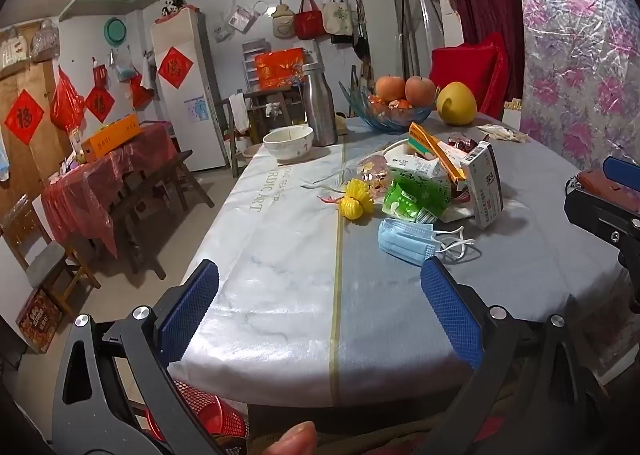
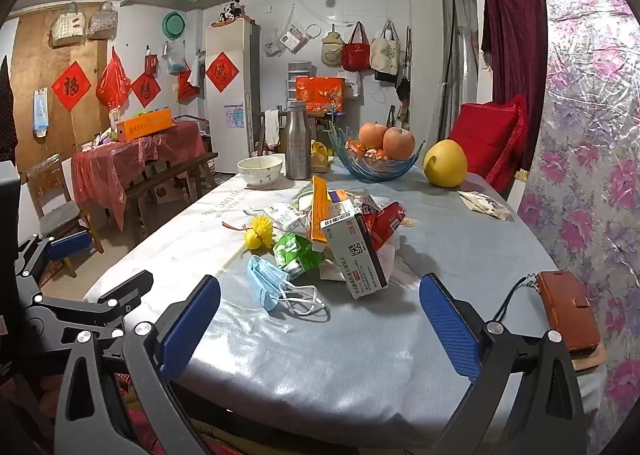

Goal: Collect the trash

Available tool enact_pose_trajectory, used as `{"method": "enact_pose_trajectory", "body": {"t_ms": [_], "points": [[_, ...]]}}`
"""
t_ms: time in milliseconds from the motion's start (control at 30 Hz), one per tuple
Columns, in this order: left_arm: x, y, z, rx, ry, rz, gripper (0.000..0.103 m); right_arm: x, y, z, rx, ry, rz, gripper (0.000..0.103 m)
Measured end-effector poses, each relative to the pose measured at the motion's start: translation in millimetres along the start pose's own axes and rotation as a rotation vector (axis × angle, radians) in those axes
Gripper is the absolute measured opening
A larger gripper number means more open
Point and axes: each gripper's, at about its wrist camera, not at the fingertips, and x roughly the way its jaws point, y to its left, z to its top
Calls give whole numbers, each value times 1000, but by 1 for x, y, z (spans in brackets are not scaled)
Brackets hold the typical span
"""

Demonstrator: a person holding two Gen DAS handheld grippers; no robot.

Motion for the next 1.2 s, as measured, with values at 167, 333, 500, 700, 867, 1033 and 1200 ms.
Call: {"method": "enact_pose_trajectory", "body": {"t_ms": [167,333,500,700,867,1033,1200], "points": [[-2,0,0,-4,-3,1,97,-1,-1,0,3,-2,-1,97],[0,0,0,-3,6,-4,97,0,0,0,-3,2,-2,97],[0,0,0,-6,5,-2,97,1,0,0,-1,2,-1,97],[0,1,0,-6,4,-1,97,1,0,-1,-1,3,0,97],[-3,4,-1,-6,3,0,97,2,0,-1,0,4,-1,97],[-1,4,-1,-11,8,-5,97,2,0,-1,0,4,0,97],[0,0,0,-9,4,-22,97,2,0,-1,2,5,0,97]]}}
